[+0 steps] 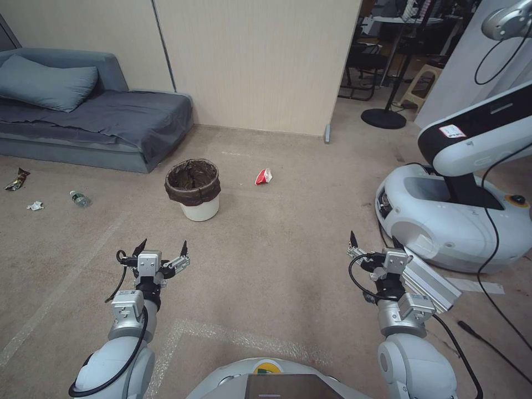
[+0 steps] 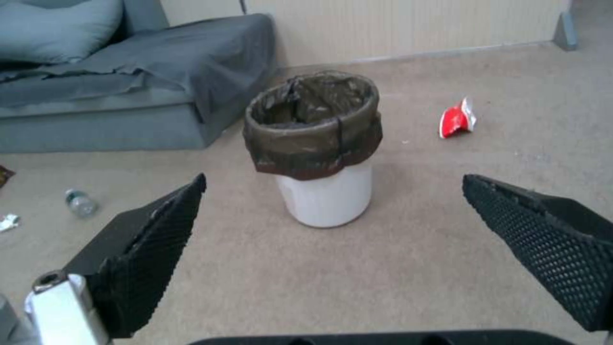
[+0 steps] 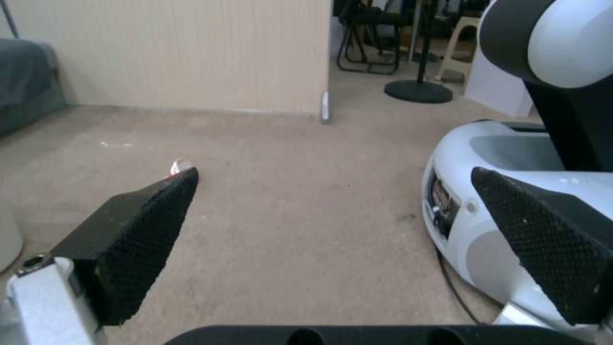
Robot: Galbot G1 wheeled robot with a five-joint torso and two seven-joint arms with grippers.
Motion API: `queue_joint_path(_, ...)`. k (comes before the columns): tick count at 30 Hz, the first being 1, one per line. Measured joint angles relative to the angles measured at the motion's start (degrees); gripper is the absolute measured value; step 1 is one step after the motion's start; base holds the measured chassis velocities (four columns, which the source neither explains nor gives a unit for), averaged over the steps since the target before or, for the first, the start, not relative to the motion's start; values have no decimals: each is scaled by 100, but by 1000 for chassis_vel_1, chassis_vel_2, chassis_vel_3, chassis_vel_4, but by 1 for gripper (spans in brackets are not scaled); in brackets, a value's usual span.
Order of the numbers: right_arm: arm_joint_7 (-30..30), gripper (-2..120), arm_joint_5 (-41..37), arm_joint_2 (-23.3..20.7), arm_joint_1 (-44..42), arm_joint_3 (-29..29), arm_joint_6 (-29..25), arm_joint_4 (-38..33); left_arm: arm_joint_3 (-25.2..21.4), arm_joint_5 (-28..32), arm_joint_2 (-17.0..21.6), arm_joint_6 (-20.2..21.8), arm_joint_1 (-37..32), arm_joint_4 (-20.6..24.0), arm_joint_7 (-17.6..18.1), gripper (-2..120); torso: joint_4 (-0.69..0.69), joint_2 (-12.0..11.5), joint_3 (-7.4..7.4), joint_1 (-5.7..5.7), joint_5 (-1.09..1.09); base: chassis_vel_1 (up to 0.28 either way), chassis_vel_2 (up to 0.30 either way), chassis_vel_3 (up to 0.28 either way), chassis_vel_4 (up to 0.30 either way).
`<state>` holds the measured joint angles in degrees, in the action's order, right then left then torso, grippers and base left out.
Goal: Pick up the trash bin, then pick up the garbage from the floor and place it into the trash bin.
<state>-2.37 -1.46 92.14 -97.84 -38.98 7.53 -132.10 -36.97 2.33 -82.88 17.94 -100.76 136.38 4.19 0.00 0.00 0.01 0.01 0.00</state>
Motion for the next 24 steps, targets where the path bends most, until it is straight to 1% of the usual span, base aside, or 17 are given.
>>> queue_joint_path(7, -1, 100, 1, 0, 24, -2, -3, 1, -12, 6, -7, -1, 20, -2, 0, 100, -1, 0, 0, 0, 0, -114, 83, 93, -98)
queue_joint_path(24, -1, 100, -2, -1, 51, -9, -21, 23, -57, 61, -16, 4, 31, 12, -1, 100, -1, 0, -1, -1, 0, -119, 124, 117, -117)
